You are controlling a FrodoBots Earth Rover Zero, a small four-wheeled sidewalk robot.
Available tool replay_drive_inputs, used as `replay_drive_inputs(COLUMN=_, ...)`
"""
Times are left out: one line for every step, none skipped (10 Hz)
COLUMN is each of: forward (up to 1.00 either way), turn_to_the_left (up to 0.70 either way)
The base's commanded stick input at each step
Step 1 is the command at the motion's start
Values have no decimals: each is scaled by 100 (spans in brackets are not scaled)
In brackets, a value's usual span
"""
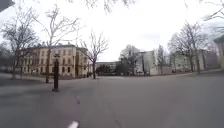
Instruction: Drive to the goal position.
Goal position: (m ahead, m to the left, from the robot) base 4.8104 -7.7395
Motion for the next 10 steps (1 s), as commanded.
replay_drive_inputs(forward=70, turn_to_the_left=0)
replay_drive_inputs(forward=70, turn_to_the_left=0)
replay_drive_inputs(forward=70, turn_to_the_left=0)
replay_drive_inputs(forward=70, turn_to_the_left=0)
replay_drive_inputs(forward=80, turn_to_the_left=0)
replay_drive_inputs(forward=85, turn_to_the_left=0)
replay_drive_inputs(forward=85, turn_to_the_left=0)
replay_drive_inputs(forward=85, turn_to_the_left=0)
replay_drive_inputs(forward=85, turn_to_the_left=0)
replay_drive_inputs(forward=94, turn_to_the_left=0)
